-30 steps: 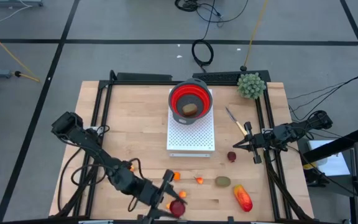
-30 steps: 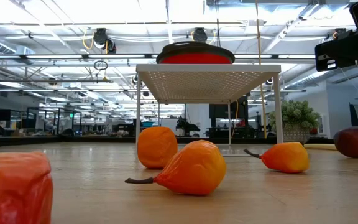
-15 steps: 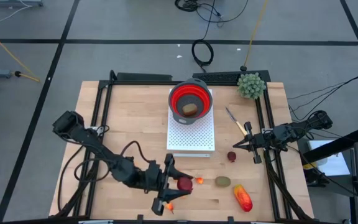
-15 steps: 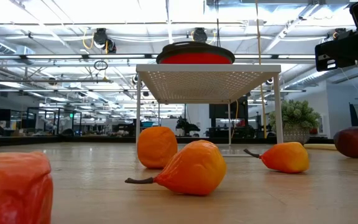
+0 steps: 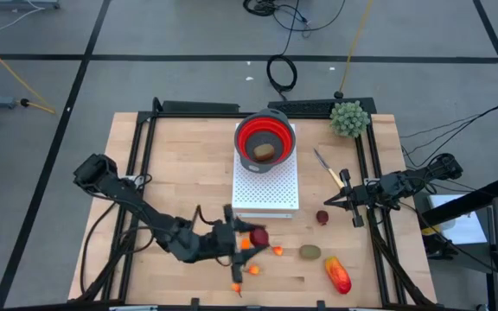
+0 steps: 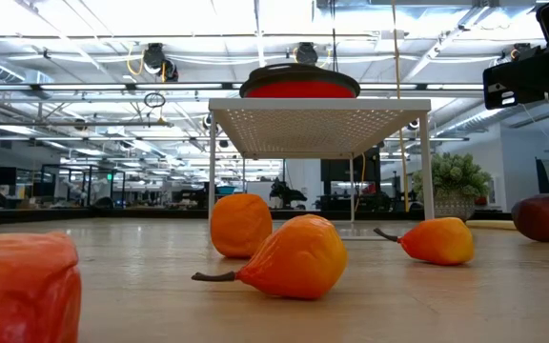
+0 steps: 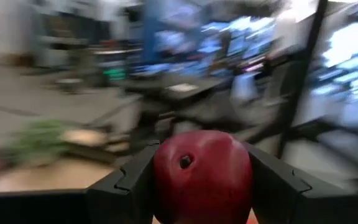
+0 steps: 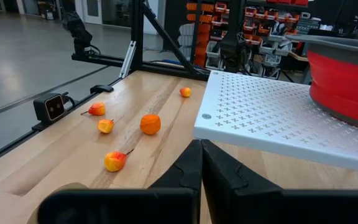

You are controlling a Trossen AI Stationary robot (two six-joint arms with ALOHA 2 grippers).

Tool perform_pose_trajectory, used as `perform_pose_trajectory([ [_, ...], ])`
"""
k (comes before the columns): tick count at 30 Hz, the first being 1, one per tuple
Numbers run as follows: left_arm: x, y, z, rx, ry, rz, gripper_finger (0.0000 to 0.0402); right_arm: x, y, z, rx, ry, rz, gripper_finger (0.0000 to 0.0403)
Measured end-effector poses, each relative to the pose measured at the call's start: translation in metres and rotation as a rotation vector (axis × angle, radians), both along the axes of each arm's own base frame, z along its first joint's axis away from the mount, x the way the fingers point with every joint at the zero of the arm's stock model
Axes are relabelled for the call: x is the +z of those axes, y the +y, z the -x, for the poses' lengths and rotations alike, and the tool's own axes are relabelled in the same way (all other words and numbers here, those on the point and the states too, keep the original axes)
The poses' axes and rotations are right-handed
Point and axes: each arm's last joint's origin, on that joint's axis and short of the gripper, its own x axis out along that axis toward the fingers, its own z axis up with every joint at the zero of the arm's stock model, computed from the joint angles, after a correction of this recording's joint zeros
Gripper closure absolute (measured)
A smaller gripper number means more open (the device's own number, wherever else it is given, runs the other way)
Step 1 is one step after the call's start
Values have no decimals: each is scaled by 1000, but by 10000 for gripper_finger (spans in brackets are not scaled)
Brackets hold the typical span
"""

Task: Pick & Place Fruit
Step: Put the red pomegranate into the red strainer bowl

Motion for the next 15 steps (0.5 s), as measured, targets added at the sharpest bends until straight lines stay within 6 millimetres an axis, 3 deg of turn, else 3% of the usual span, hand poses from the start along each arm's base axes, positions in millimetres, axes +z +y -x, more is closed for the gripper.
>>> perform_pose_trajectory([
  [7, -7, 8, 3, 309, 152, -240, 218, 0, 0, 0, 0, 0, 0, 403],
  [15, -9, 23, -3, 434, 281, -454, 200, 0, 0, 0, 0, 0, 0, 403],
])
